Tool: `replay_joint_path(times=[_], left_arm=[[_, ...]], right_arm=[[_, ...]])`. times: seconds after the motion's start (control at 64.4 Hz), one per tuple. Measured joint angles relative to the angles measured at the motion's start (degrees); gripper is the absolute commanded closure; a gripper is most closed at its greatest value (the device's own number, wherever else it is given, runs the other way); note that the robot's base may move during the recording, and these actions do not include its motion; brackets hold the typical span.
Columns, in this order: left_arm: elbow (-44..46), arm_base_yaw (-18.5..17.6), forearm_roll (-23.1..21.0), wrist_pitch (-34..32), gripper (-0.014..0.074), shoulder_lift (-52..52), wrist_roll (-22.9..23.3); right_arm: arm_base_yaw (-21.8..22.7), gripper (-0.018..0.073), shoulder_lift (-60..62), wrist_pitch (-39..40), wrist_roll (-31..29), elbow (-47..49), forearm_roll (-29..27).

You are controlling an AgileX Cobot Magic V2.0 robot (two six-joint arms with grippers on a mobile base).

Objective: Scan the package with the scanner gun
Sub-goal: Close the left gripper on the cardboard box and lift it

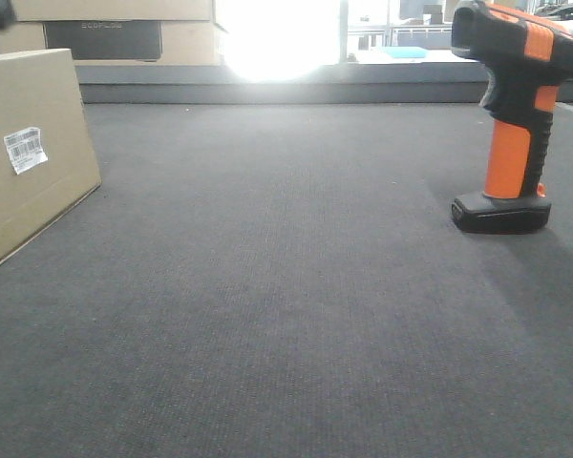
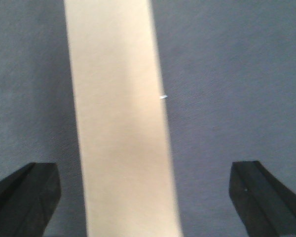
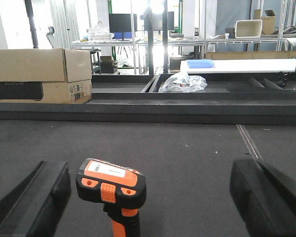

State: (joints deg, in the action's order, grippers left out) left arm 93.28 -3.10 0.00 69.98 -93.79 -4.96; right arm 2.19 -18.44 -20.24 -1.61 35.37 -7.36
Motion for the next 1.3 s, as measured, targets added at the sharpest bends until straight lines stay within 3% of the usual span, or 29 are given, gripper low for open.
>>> replay_joint_path(times=[0.155, 0.59, 0.715, 0.901, 1.118, 1.305], left_arm=[[0.10, 0.00, 2.34, -0.22, -0.0003, -2.61, -0.24], [0.10, 0.00, 2.12, -1.55, 0.0016, -8.13, -0.39], [0.10, 0.00, 1.70, -1.64, 0.0188, -8.46, -0.39], [0.10, 0.00, 1.38, -1.69, 0.0698, -8.46, -0.39], [0.10, 0.00, 1.11, -0.81, 0.0707, -7.97, -0.39], [0.10, 0.08, -5.38, 0.09, 0.0707, -4.39, -1.05]], right_arm=[[0.00, -0.0002, 0.00, -0.73, 0.00, 0.00, -0.24], [0.00, -0.0002, 0.00, -1.37, 0.00, 0.00, -0.67], [0.00, -0.0002, 0.00, -1.37, 0.00, 0.00, -0.67], [-0.09, -0.0002, 0.00, -1.37, 0.00, 0.00, -0.67], [-1.35, -0.0002, 0.00, -1.97, 0.00, 0.00, -0.67], [-2.24, -0.0002, 0.00, -2.87, 0.00, 0.00, -0.67]])
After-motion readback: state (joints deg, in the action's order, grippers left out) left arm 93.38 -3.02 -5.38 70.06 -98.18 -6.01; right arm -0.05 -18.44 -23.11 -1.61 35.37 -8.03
